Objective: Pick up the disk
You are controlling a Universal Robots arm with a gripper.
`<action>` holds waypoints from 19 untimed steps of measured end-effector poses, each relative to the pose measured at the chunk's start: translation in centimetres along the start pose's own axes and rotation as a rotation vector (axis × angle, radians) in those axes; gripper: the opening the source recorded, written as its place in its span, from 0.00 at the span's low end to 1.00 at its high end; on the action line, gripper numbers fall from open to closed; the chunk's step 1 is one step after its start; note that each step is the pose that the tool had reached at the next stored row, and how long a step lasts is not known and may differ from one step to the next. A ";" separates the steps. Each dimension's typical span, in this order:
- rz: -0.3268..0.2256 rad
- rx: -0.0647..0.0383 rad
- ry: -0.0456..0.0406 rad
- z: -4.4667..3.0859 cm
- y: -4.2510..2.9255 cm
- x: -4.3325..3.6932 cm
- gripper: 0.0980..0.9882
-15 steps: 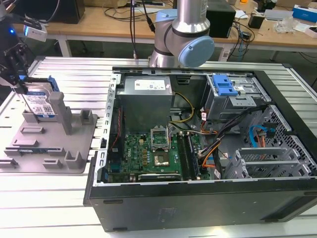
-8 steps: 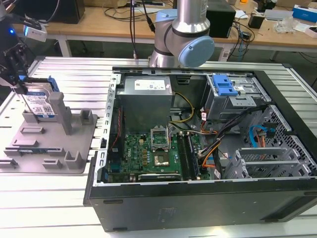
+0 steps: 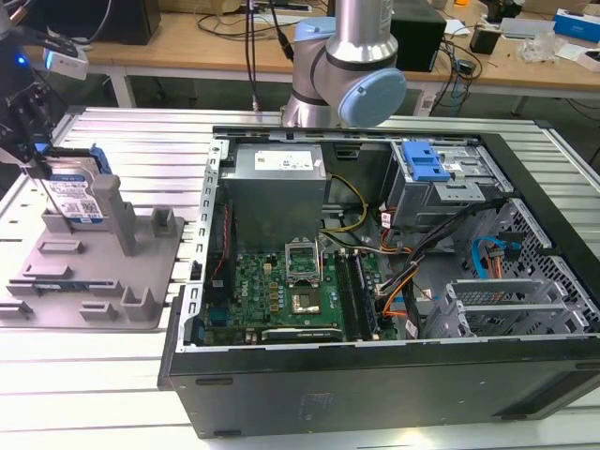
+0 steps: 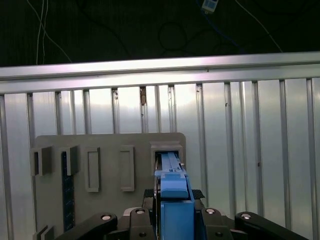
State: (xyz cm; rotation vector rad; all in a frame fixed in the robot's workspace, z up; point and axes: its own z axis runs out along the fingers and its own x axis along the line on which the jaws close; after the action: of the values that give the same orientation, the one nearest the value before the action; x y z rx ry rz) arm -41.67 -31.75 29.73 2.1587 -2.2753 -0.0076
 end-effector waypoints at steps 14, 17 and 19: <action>0.000 0.000 -0.0003 -3.63 0.02 0.01 0.30; 0.000 0.000 -0.0008 -6.24 0.04 0.02 0.30; 0.000 0.000 -0.0009 -7.17 0.05 0.02 0.30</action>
State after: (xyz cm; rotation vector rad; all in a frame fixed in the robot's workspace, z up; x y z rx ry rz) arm -41.67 -31.76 36.90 2.1593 -2.2757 -0.0086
